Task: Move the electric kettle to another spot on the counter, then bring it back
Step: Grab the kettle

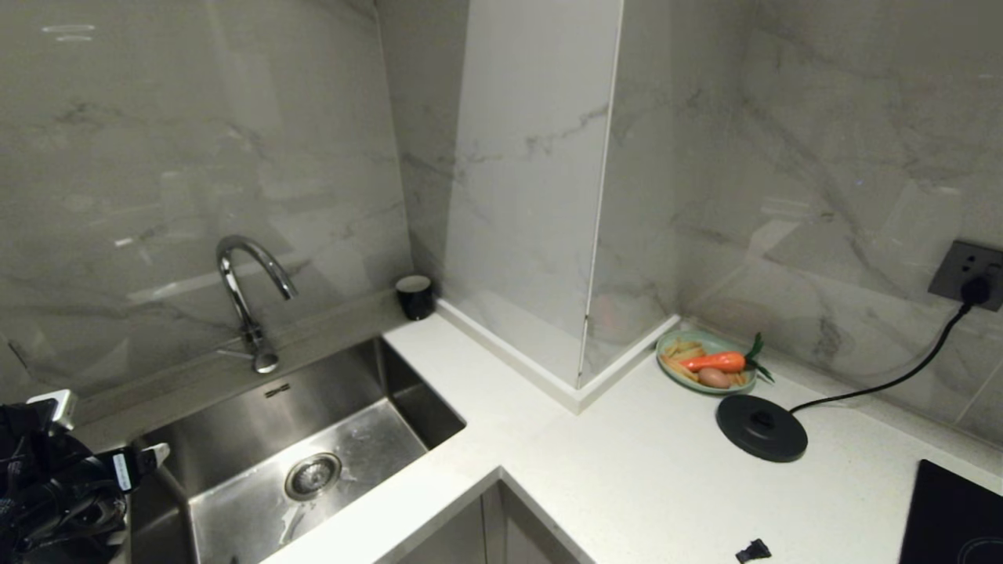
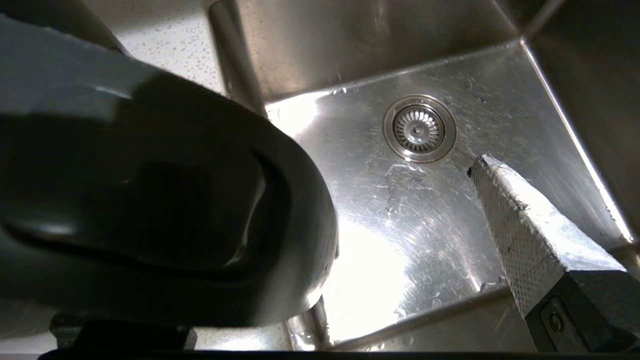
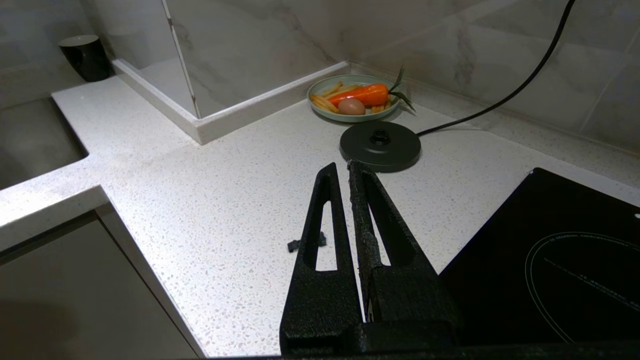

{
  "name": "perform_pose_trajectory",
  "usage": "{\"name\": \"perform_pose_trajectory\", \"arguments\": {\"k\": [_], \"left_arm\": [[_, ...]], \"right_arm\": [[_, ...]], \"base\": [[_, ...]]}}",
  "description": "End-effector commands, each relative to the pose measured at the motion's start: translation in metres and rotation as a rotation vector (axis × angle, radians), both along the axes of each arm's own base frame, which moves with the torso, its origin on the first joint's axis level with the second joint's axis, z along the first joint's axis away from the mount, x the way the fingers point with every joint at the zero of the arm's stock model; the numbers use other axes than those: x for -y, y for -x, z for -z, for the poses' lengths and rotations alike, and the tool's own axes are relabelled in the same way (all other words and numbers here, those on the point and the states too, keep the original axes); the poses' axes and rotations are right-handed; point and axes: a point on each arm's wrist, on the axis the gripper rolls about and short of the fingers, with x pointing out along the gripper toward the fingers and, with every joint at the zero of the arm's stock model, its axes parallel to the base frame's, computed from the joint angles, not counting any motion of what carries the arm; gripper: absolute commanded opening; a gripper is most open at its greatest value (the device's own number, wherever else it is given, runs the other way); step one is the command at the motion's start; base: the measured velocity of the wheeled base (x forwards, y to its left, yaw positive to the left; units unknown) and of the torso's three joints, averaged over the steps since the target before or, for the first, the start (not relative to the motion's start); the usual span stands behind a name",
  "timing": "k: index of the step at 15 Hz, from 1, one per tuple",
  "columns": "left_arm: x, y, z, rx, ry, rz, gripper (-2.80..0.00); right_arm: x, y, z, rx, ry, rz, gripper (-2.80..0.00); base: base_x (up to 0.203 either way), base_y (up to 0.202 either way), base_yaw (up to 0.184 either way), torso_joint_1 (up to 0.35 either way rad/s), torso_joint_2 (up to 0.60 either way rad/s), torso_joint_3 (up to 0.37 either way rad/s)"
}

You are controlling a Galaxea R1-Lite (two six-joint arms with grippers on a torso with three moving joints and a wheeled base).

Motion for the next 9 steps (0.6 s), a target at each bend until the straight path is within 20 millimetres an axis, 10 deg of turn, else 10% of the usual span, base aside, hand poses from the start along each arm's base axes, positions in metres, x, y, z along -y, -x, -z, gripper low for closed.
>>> {"name": "perform_pose_trajectory", "arguments": {"k": [1,7,8,9], "left_arm": [[-0.0008,-0.0017,-0.0012,0.011,-0.006,0.002,0.0],[-0.0005,-0.0013,-0.003,0.044,-0.013,-0.003,0.0],[-0.0008,-0.0011,-0.003,0.044,-0.013,-0.005,-0.87],[-0.0009,-0.0011,-0.0025,0.043,-0.012,-0.005,-2.8]], "right_arm": [[0.0,-0.0001,0.0,-0.002,0.0,0.0,-2.8],[0.0,-0.0001,0.0,-0.002,0.0,-0.001,-2.8],[0.0,-0.0001,0.0,-0.002,0.0,0.0,-2.8],[0.0,0.0,0.0,0.0,0.0,0.0,-2.8]], "base": [[0.0,0.0,0.0,0.0,0.0,0.0],[0.0,0.0,0.0,0.0,0.0,0.0],[0.0,0.0,0.0,0.0,0.0,0.0],[0.0,0.0,0.0,0.0,0.0,0.0]]}}
